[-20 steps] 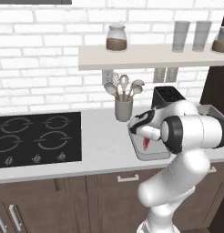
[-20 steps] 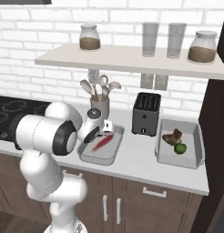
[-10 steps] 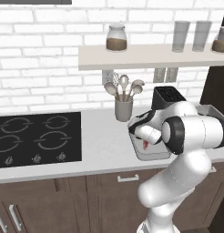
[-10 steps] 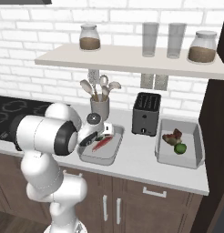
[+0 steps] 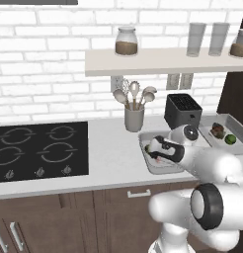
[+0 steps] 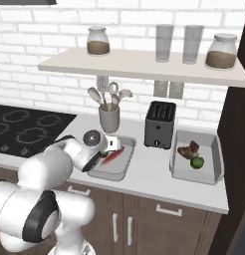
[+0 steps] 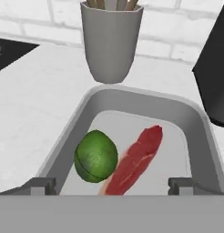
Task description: Place one avocado and one steak in each tupperware on the nearby counter, to pack two identical lunches.
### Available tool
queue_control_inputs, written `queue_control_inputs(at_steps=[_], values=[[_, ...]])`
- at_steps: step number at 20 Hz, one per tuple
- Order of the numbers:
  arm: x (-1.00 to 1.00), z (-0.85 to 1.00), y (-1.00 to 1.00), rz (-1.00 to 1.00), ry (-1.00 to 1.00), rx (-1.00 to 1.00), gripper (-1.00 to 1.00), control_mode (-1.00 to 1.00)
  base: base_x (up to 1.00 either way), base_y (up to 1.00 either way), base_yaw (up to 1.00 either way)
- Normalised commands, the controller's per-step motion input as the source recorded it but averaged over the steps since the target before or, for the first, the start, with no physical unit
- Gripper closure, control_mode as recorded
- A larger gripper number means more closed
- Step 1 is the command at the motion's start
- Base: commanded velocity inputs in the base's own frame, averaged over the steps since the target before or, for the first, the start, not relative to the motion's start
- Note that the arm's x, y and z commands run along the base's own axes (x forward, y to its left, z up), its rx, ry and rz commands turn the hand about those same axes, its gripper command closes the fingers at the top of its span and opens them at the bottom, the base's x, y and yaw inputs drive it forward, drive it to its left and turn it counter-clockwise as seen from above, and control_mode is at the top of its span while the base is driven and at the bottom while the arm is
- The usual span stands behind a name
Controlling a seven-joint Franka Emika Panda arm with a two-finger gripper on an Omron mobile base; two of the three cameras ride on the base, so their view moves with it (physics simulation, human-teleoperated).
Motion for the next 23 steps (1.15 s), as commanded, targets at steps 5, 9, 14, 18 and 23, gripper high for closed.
queue_control_inputs(at_steps=[5,9,14,18,23], values=[[-0.73,1.0,0.0,0.0,-0.19,-0.06,-1.0,-1.0,0.0,0.0,0.0],[-0.87,1.0,0.09,0.0,-0.16,-0.08,-1.0,-1.0,0.0,0.0,0.0],[-0.98,1.0,0.49,0.0,-0.08,-0.11,-1.0,-1.0,0.0,0.0,0.0],[-0.86,0.99,0.79,0.0,0.0,-0.16,-1.0,-1.0,0.0,0.0,0.0],[-0.85,0.31,0.85,0.0,0.0,-0.21,-1.0,-1.0,0.0,0.0,0.0]])
